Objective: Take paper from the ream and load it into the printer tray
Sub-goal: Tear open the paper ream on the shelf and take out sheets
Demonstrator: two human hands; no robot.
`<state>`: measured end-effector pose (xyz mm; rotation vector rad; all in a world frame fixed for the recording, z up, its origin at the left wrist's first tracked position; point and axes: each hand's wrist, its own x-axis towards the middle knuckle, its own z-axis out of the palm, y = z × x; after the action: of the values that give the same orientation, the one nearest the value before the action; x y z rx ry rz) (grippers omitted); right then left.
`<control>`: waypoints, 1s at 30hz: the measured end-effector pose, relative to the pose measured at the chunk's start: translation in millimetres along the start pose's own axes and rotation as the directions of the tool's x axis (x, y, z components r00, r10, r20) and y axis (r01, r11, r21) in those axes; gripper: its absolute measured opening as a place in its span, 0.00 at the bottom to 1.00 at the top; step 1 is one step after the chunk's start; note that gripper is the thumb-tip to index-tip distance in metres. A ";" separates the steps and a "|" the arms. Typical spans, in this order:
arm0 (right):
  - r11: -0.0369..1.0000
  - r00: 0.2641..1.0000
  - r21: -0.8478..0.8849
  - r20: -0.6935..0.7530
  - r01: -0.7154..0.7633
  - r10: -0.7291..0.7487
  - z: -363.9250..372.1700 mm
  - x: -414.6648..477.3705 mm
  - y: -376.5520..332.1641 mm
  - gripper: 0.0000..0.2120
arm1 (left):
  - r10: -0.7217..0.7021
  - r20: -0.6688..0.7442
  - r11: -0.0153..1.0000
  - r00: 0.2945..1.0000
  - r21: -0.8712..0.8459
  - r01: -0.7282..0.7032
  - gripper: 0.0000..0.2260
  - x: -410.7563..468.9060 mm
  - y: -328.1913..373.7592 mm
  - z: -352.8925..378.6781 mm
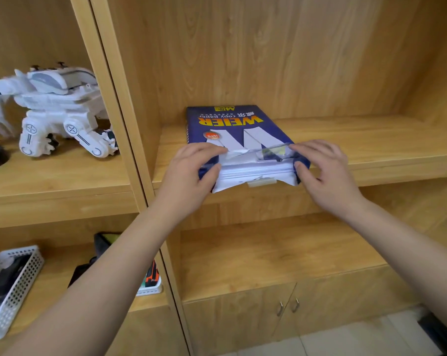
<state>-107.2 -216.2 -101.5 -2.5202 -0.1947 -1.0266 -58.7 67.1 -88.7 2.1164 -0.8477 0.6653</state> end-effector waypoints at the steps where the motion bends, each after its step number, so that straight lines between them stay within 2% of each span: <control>1: 1.000 1.000 -0.011 0.009 0.014 -0.014 -0.1 2.2 1.3 0.17 | -0.014 -0.002 1.000 1.000 -0.007 0.014 0.13 1.2 0.6 1.0; 4: 1.000 0.999 -0.010 0.024 0.029 -0.029 -0.1 10.7 4.1 0.15 | -0.047 -0.025 0.999 0.999 -0.018 0.047 0.10 5.3 1.2 2.4; 15: 0.985 0.986 0.042 0.000 0.165 -0.165 -2.0 31.9 16.1 0.13 | -0.090 -0.124 0.995 0.988 0.034 0.095 0.10 11.9 5.5 8.2; 19: 0.987 0.985 0.022 0.067 0.160 -0.161 0.7 30.4 20.2 0.16 | -0.122 -0.063 0.986 0.990 0.109 0.129 0.10 10.5 5.6 11.1; 24: 0.979 0.973 -0.026 0.122 0.202 -0.197 9.2 25.8 25.1 0.18 | -0.232 0.024 0.965 0.972 0.134 0.227 0.07 7.3 2.9 12.4; 26: 0.978 0.971 -0.038 0.130 0.207 -0.201 11.0 23.5 28.1 0.21 | -0.249 0.072 0.961 0.966 0.141 0.237 0.09 5.4 2.3 11.0; 30: 0.974 0.966 -0.073 0.168 0.214 -0.199 16.3 15.7 31.9 0.30 | -0.231 0.148 0.954 0.962 0.228 0.194 0.24 -3.7 -1.0 11.1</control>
<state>-76.7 -238.6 -111.4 -2.7108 -0.4769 -0.9272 -58.3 60.1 -98.1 2.4450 -0.6474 0.4800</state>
